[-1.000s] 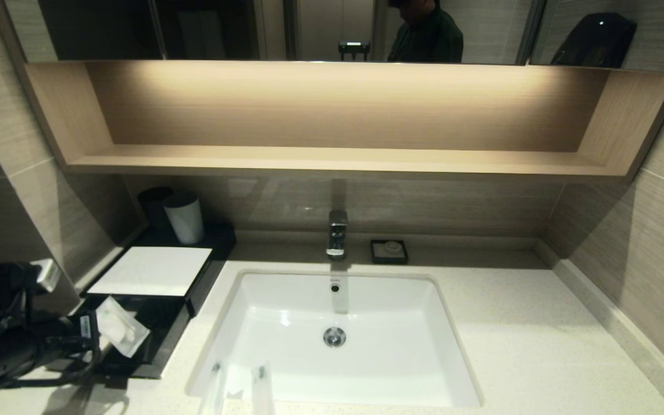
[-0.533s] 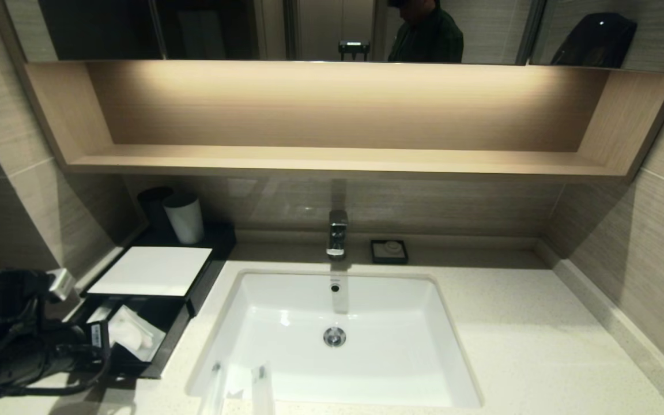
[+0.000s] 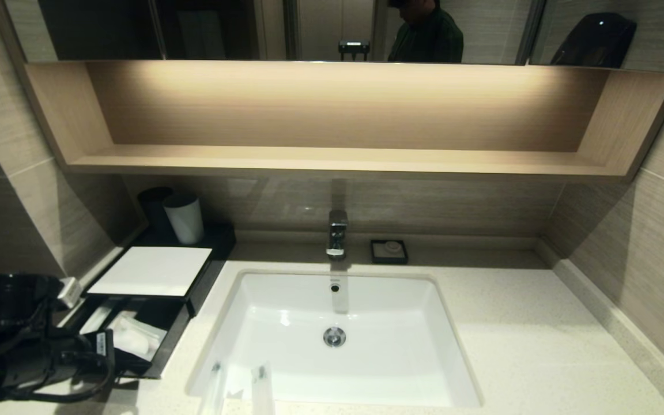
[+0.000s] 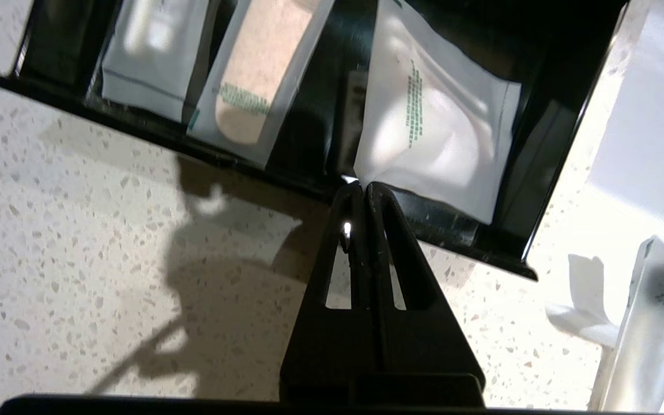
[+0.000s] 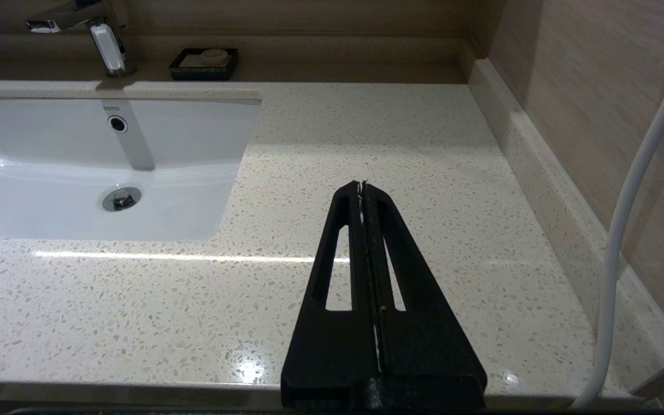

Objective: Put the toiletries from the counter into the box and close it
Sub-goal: Place the bathroom toiletry into the drawer

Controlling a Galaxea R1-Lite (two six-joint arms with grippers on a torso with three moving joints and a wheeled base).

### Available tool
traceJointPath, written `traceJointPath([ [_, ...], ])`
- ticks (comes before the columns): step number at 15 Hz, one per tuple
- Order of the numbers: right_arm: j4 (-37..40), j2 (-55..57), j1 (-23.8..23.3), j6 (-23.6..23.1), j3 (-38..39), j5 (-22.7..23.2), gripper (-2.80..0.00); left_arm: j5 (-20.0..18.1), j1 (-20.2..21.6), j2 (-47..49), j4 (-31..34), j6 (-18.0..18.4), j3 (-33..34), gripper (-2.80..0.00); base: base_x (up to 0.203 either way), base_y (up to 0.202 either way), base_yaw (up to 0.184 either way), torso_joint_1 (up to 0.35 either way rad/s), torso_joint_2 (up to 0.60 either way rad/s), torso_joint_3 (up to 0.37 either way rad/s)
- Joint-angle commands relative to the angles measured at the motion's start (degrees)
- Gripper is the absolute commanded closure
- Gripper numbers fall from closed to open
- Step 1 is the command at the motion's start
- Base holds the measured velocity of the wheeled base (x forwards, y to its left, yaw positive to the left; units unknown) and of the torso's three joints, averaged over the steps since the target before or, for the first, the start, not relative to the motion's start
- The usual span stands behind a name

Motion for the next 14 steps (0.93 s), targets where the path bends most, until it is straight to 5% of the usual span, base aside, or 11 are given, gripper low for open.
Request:
traceJointPath([
  [1,-0.01,0.00,0.00,0.03,0.01,0.00,0.00,0.15,0.05,0.40,3.43,-0.29,-1.25,0.00,0.000,0.000,0.000,0.000,0.00,0.000],
  [2,-0.01,0.00,0.09,0.03,0.01,0.00,0.00,0.15,0.09,0.35,3.92,-0.38,-1.40,0.00,0.000,0.000,0.000,0.000,0.00,0.000],
  [3,-0.01,0.00,0.00,0.03,0.01,0.00,0.00,0.29,0.09,0.27,3.92,-0.29,-1.44,-2.80,0.000,0.000,0.000,0.000,0.00,0.000],
  [14,-0.01,0.00,0.08,0.03,0.01,0.00,0.00,1.38,0.70,-5.22,-3.78,-2.00,-0.72,-2.80,0.000,0.000,0.000,0.000,0.00,0.000],
])
